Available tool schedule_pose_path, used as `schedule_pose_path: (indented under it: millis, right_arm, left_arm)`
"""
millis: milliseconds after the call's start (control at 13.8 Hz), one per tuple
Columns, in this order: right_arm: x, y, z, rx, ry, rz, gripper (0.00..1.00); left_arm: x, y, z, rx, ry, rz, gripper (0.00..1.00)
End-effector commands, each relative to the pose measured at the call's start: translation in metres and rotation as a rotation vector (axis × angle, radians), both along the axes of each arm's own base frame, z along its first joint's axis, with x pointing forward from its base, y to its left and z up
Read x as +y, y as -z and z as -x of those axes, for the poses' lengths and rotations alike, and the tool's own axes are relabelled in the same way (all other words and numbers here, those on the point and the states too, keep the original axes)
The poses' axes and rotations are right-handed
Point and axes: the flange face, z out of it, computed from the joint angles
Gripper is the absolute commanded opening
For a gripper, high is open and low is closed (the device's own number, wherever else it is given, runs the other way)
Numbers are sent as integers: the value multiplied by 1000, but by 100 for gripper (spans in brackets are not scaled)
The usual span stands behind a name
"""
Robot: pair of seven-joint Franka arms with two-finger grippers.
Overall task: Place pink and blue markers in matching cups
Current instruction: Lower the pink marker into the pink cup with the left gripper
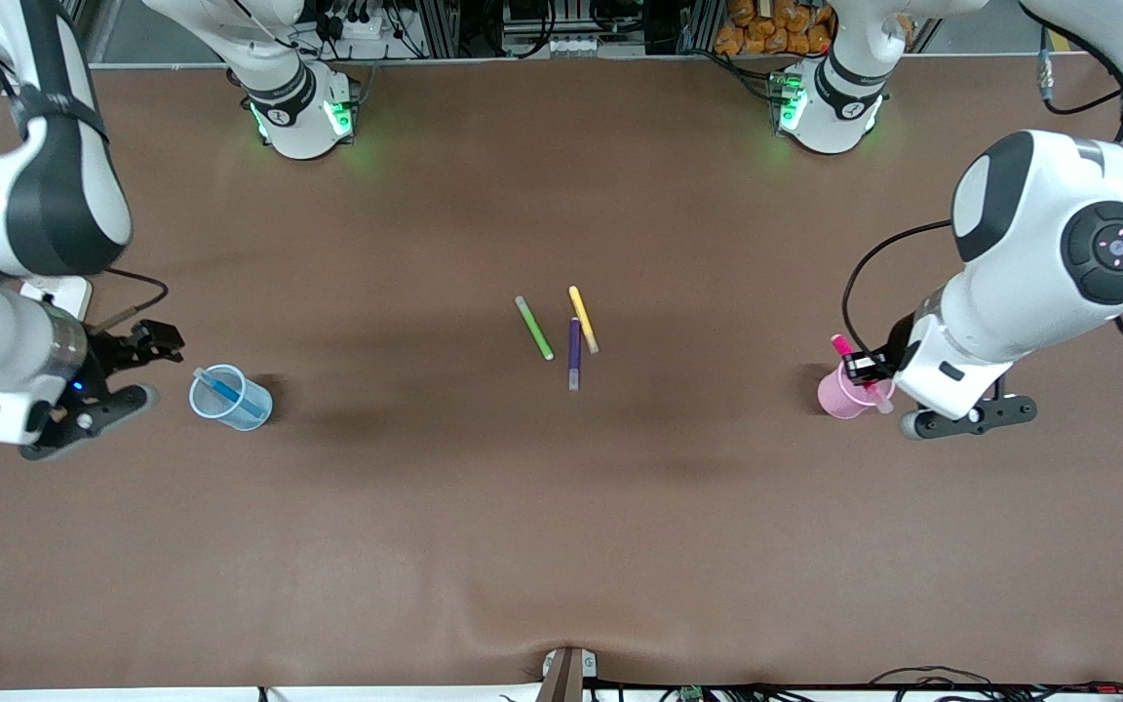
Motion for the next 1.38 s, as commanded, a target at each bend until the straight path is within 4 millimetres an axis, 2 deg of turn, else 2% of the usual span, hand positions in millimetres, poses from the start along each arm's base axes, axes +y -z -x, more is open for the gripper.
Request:
schedule_pose_path:
  millis: [0, 73, 145, 291, 363, 581, 726, 799, 944, 1162, 1308]
  right_arm:
    - [-10, -42, 26, -25, 125, -12, 100]
    - [-12, -53, 32, -33, 152, -27, 100]
    - [-30, -65, 38, -48, 204, -79, 100]
    - [-37, -86, 51, -68, 229, -92, 100]
    - [-40, -95, 57, -78, 239, -92, 100]
    - [-55, -105, 62, -96, 283, -86, 100]
    - [-63, -118, 68, -123, 383, -78, 100]
    - [-65, -124, 72, -135, 433, -74, 100]
    - [-76, -138, 81, -156, 471, -77, 100]
    - [-79, -145, 86, -168, 479, -84, 100]
    - [-82, -148, 88, -174, 483, -86, 100]
  left_arm:
    - [11, 7, 28, -62, 44, -34, 0]
    - [16, 16, 36, -86, 48, -32, 0]
    - [21, 25, 44, -111, 70, -30, 0]
    - [44, 37, 53, -157, 122, -30, 0]
    - [46, 43, 57, -165, 138, -31, 0]
    - [63, 71, 69, -234, 173, -31, 0]
    - [69, 95, 76, -292, 223, -30, 0]
    - [78, 104, 79, -307, 219, -31, 0]
    - [80, 115, 86, -322, 234, -30, 0]
    - [99, 145, 94, -378, 238, -32, 0]
    - [101, 153, 95, -386, 243, -32, 0]
